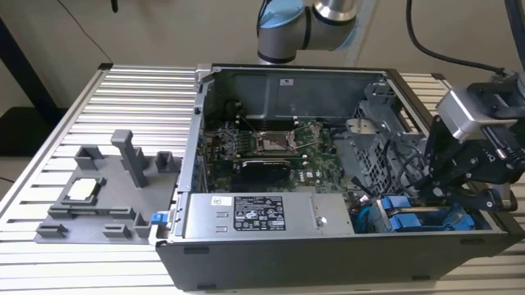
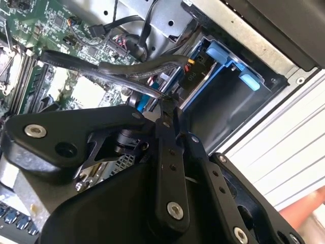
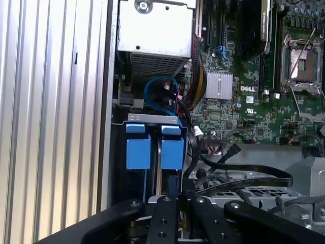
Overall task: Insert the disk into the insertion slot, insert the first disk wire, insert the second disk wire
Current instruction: 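Insert the second disk wire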
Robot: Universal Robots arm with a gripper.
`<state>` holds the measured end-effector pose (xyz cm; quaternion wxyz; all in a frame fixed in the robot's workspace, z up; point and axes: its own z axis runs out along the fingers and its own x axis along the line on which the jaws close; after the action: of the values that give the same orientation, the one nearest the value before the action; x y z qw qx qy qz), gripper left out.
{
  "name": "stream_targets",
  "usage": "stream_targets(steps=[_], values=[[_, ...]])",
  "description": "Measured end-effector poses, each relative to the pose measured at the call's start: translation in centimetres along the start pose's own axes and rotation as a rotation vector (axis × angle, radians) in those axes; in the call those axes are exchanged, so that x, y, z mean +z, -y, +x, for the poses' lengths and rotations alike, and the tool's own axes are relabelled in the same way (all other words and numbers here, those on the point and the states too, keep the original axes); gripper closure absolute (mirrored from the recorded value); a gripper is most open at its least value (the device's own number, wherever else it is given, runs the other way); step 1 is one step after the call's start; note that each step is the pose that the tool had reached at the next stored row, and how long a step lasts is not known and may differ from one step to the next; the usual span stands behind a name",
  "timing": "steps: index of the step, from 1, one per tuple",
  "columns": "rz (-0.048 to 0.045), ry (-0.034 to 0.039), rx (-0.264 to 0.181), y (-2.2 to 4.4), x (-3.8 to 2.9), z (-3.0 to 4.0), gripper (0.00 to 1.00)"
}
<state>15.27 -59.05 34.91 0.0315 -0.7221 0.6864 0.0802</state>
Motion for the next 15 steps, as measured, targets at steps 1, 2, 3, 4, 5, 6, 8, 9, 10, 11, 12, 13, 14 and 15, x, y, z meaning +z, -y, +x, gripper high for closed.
stream_targets(steps=[1,2,3,4,5,6,8,9,10,11,12,13,14,15], values=[[0.0015,0.0028,0.000,0.00,0.09,0.01,0.84],[0.0035,0.0049,0.000,0.01,0.18,0.02,0.84],[0.0062,0.0062,-0.001,0.02,0.28,0.04,0.84],[0.0090,0.0063,0.000,0.02,0.36,0.05,0.84],[0.0120,0.0060,0.000,0.03,0.45,0.07,0.84],[0.0148,0.0059,0.001,0.04,0.55,0.08,0.84],[0.0211,0.0058,0.002,0.05,0.73,0.11,0.84],[0.0233,0.0057,0.003,0.06,0.79,0.12,0.84],[0.0242,0.0057,0.003,0.06,0.84,0.13,0.84],[0.0247,0.0057,0.003,0.06,0.88,0.13,0.84],[0.0253,0.0059,0.004,0.06,0.95,0.15,0.84],[0.0256,0.0059,0.005,0.06,1.00,0.16,0.84],[0.0258,0.0059,0.006,0.07,1.07,0.17,0.84],[0.0261,0.0061,0.007,0.07,1.15,0.18,0.84]])
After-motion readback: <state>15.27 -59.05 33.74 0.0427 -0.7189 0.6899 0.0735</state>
